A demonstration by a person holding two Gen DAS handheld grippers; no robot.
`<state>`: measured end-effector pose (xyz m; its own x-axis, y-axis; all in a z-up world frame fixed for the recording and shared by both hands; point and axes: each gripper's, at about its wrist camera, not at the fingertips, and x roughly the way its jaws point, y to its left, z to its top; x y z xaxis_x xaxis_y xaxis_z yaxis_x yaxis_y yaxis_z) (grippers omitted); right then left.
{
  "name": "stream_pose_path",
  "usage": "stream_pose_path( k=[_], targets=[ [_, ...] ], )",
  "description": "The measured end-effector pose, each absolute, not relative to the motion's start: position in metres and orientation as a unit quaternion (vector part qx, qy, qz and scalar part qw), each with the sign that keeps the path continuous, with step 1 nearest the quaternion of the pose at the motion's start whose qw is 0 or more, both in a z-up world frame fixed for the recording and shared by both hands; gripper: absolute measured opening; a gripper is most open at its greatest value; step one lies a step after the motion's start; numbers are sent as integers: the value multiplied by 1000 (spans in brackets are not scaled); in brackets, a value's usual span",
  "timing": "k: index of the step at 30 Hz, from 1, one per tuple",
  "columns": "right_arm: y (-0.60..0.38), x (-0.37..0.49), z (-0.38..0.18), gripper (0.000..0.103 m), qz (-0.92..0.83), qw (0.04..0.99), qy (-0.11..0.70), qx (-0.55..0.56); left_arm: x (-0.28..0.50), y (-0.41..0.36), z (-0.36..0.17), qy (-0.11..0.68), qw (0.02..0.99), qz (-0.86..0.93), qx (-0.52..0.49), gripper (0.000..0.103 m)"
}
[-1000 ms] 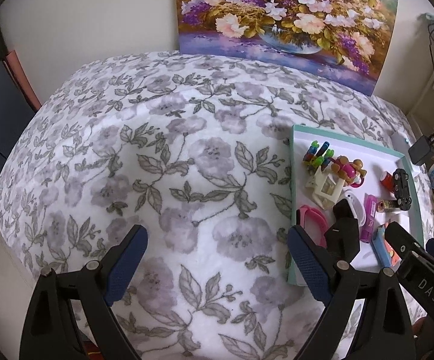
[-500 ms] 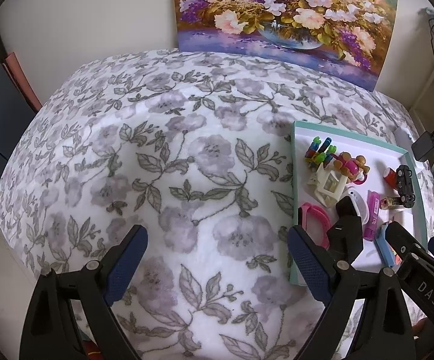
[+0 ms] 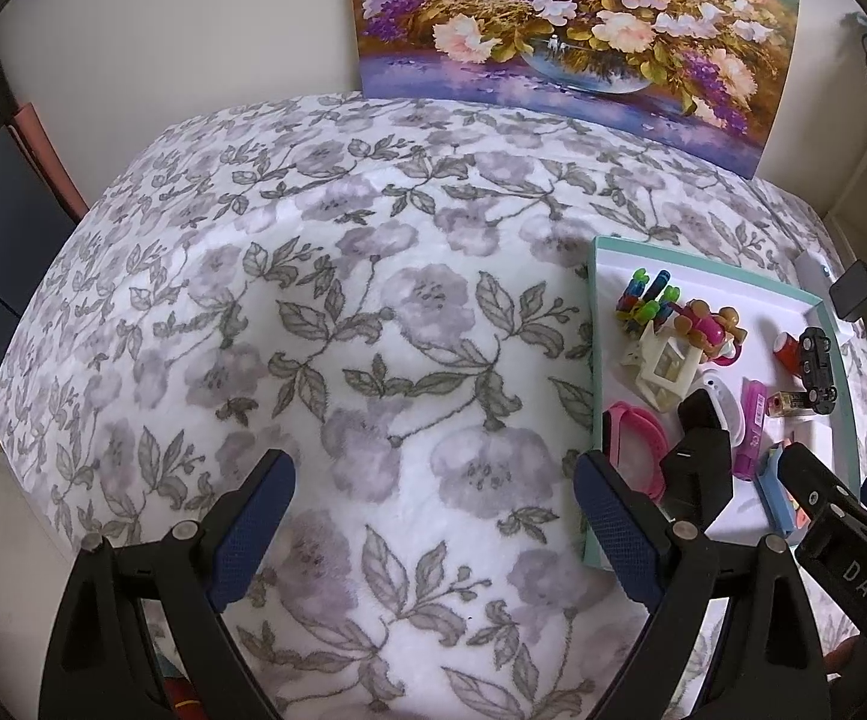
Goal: Organize rigid objects
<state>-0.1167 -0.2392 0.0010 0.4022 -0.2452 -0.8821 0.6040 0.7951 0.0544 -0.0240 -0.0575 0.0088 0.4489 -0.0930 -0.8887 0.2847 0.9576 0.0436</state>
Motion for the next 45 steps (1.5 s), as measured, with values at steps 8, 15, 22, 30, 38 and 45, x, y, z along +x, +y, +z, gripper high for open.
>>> stream_pose_path(
  k=[8, 15, 22, 30, 38, 45],
  targets=[
    [-238, -115, 0, 102, -259, 816, 484, 182, -23, -56, 8, 515, 845, -109, 93, 94],
    [-237, -115, 0, 102, -258, 815, 485, 182, -23, -56, 7, 518, 843, -108, 95, 94],
    [-238, -115, 0, 102, -258, 815, 486, 181, -23, -59, 6, 520, 842, -110, 99, 94],
    [-237, -114, -2, 102, -256, 814, 489, 179, -23, -57, 5, 521, 841, -108, 98, 94],
    [-238, -113, -3, 102, -254, 813, 492, 178, -22, -57, 4, 523, 840, -101, 100, 94],
    [-238, -113, -4, 102, -253, 813, 493, 178, -21, -55, 4, 524, 841, -93, 97, 94]
  ],
)
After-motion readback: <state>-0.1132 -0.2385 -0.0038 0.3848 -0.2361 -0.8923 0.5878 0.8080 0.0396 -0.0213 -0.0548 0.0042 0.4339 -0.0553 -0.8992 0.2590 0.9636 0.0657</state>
